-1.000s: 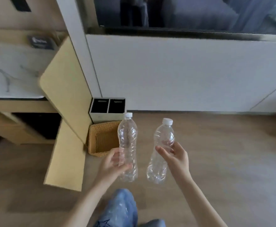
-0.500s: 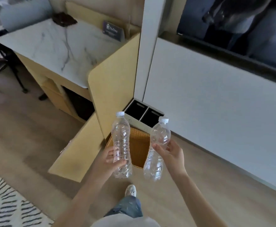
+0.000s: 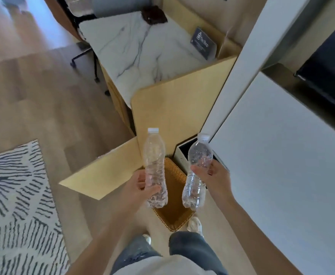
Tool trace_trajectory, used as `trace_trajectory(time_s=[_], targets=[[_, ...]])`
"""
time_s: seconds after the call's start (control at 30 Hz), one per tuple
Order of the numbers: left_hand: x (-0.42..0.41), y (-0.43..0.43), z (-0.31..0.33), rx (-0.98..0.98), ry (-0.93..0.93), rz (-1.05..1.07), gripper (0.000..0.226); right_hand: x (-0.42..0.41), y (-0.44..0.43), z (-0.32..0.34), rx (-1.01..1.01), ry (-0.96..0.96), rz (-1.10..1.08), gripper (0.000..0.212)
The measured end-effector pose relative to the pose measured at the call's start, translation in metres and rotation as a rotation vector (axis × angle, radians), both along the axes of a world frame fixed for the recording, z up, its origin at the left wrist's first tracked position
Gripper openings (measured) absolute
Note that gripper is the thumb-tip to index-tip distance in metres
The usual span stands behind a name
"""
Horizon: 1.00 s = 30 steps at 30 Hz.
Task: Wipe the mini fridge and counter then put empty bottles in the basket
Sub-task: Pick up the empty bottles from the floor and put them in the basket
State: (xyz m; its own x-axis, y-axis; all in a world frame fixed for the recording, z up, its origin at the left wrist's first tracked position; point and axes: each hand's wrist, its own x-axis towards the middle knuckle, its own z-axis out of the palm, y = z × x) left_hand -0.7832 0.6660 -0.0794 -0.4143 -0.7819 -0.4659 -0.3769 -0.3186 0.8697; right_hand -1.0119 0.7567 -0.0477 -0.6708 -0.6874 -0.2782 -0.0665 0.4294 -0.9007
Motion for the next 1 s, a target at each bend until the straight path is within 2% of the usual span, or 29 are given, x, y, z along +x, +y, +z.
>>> trace_trajectory(time_s=[0.1,0.17,0.23,0.37,0.43,0.5,0.57,0.77,0.83,0.93,1.0], targets=[[-0.038,0.022,0.006,0.022,0.031,0.158,0.058,-0.038,-0.015,-0.001,0.027,-0.012,0.135,0.039],[-0.061,0.037,0.011,0.043,0.051,0.271,0.045,-0.061,-0.019,-0.003,0.041,-0.05,0.216,0.049],[-0.081,0.049,0.014,0.058,0.055,0.374,0.046,-0.078,-0.024,-0.002,0.055,-0.079,0.292,0.058],[-0.099,0.062,0.002,0.102,0.035,0.52,0.047,-0.098,-0.045,-0.016,0.088,-0.177,0.435,0.035],[-0.102,0.062,-0.013,0.123,0.0,0.577,0.043,-0.101,-0.06,-0.03,0.116,-0.224,0.476,0.031],[-0.105,0.056,-0.034,0.153,-0.036,0.614,0.041,-0.102,-0.077,-0.05,0.157,-0.236,0.533,0.033],[-0.108,0.043,-0.062,0.19,-0.063,0.615,0.043,-0.101,-0.097,-0.078,0.208,-0.231,0.571,0.045],[-0.114,-0.007,-0.205,0.297,-0.107,0.63,0.051,-0.1,-0.153,-0.229,0.323,-0.181,0.669,0.052],[-0.116,-0.021,-0.27,0.353,-0.131,0.648,0.057,-0.101,-0.167,-0.296,0.365,-0.163,0.684,0.065],[-0.119,-0.034,-0.38,0.408,-0.161,0.676,0.06,-0.104,-0.183,-0.405,0.421,-0.096,0.733,0.066],[-0.122,-0.037,-0.454,0.435,-0.18,0.66,0.062,-0.102,-0.189,-0.476,0.411,-0.086,0.796,0.075]])
